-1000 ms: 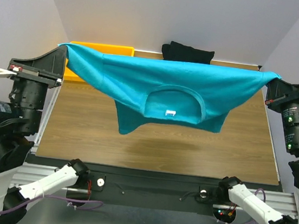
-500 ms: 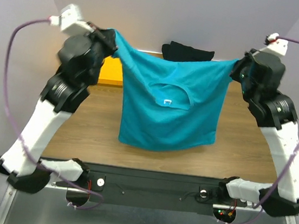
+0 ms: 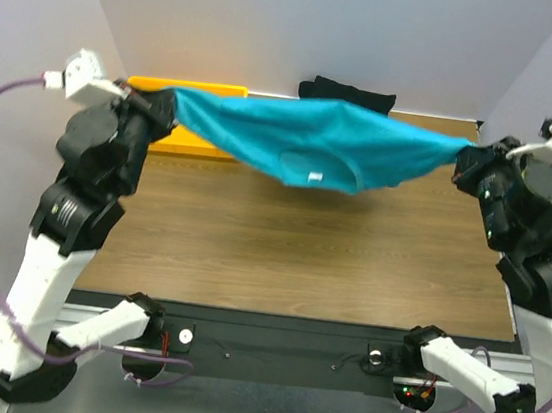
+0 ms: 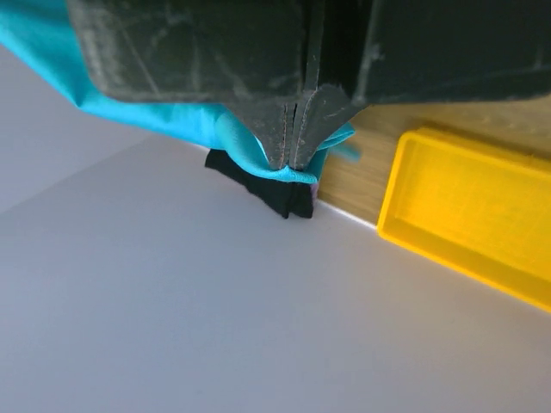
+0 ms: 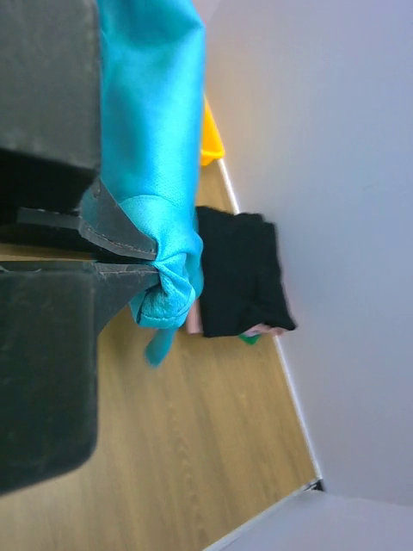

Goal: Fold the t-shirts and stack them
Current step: Flatten the tshirt out

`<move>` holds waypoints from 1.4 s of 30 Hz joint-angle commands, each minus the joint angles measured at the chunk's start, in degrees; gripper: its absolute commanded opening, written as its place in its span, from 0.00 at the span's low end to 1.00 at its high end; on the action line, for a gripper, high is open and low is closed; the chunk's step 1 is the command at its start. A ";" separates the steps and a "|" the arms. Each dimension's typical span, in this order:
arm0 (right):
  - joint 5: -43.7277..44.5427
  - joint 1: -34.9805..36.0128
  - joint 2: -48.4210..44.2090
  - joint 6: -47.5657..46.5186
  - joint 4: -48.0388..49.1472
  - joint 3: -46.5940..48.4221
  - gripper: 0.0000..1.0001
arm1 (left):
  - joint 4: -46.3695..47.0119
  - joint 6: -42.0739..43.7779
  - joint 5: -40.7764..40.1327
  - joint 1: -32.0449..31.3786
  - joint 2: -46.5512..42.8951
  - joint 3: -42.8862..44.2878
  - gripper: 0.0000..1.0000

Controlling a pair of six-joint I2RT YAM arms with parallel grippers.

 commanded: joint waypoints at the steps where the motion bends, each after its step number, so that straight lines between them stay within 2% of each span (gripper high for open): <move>1: -8.85 0.30 -5.29 6.89 -3.69 -12.36 0.00 | -2.66 -5.82 -3.02 0.31 -7.99 -14.11 0.00; 2: -11.06 0.30 -6.70 7.78 -4.05 -15.26 0.00 | -3.45 -7.05 -3.02 0.31 -9.66 -17.39 0.00; 3: -13.43 0.30 -8.02 8.92 -4.14 -23.12 0.00 | -4.59 -10.80 -3.45 0.31 -12.99 -20.64 0.00; 4: -17.89 0.21 -9.60 10.76 -3.96 -27.03 0.01 | -8.00 -13.45 -5.11 0.31 -14.41 -26.94 0.00; 6: -20.04 0.30 -11.99 12.88 -3.96 -34.77 0.01 | -9.70 -17.33 -7.14 0.40 -17.23 -33.30 0.00; 7: -20.40 0.30 -12.17 14.20 -3.88 -40.81 0.01 | -11.01 -22.39 -8.71 0.49 -18.98 -35.86 0.00; 9: -21.45 0.30 -11.38 14.47 -4.40 -44.72 0.08 | -14.52 -24.80 -9.96 0.66 -19.26 -40.27 0.00; 11: -21.63 0.30 -10.50 15.70 -4.49 -49.19 0.15 | -18.12 -30.49 -10.92 0.66 -18.83 -43.51 0.26; 12: -22.41 0.30 -10.06 15.96 -4.49 -50.35 0.23 | -22.32 -32.70 -12.93 0.66 -18.47 -44.14 0.45; 13: -22.77 0.30 -8.84 15.53 -4.40 -50.97 0.44 | -24.36 -34.20 -14.34 0.75 -17.95 -44.32 0.80; 14: -22.77 0.38 -8.31 15.27 -4.49 -50.98 0.52 | -26.38 -35.79 -15.83 0.75 -17.68 -43.88 0.93; 15: -22.08 0.30 -7.78 15.00 -4.49 -50.28 0.69 | -30.58 -40.59 -18.11 0.75 -17.51 -43.27 0.98; 17: -20.85 0.30 -6.46 14.56 -4.40 -48.79 0.98 | -31.15 -40.90 -18.31 0.75 -17.94 -40.99 0.98; 18: -19.62 0.30 -5.85 14.39 -4.14 -47.04 1.00 | -28.97 -39.25 -17.18 0.75 -18.55 -40.37 0.98; 21: -16.63 0.30 -3.65 14.04 -2.91 -43.96 1.00 | -19.77 -32.66 -12.53 0.75 -19.61 -41.41 0.98; 24: -14.78 0.30 0.48 13.07 0.42 -42.63 1.00 | -11.22 -29.84 -6.99 0.75 -18.92 -45.71 0.98; 28: -18.63 0.30 10.13 8.78 10.96 -39.56 1.00 | -1.90 -25.18 2.15 0.75 -9.18 -49.85 0.98; 29: -20.12 0.30 15.81 8.06 12.81 -38.51 1.00 | 0.47 -24.99 5.47 0.66 -6.89 -50.81 0.98; 30: -18.74 0.30 15.87 8.93 13.78 -36.84 1.00 | 1.71 -24.64 6.64 0.66 -4.61 -51.26 0.98; 32: -16.19 0.30 25.15 10.25 16.24 -31.41 1.00 | 3.47 -23.51 8.84 0.66 2.07 -51.53 0.98; 34: -15.40 0.30 33.94 8.50 18.01 -27.61 1.00 | 4.09 -23.06 8.67 0.66 7.09 -51.61 0.98; 39: -15.57 0.03 44.77 6.65 19.42 -21.81 1.00 | 8.93 -22.44 9.37 0.93 10.79 -54.51 0.98; 42: -15.74 -0.06 49.17 6.91 20.12 -22.14 1.00 | 9.37 -22.44 8.24 1.01 12.11 -54.52 0.98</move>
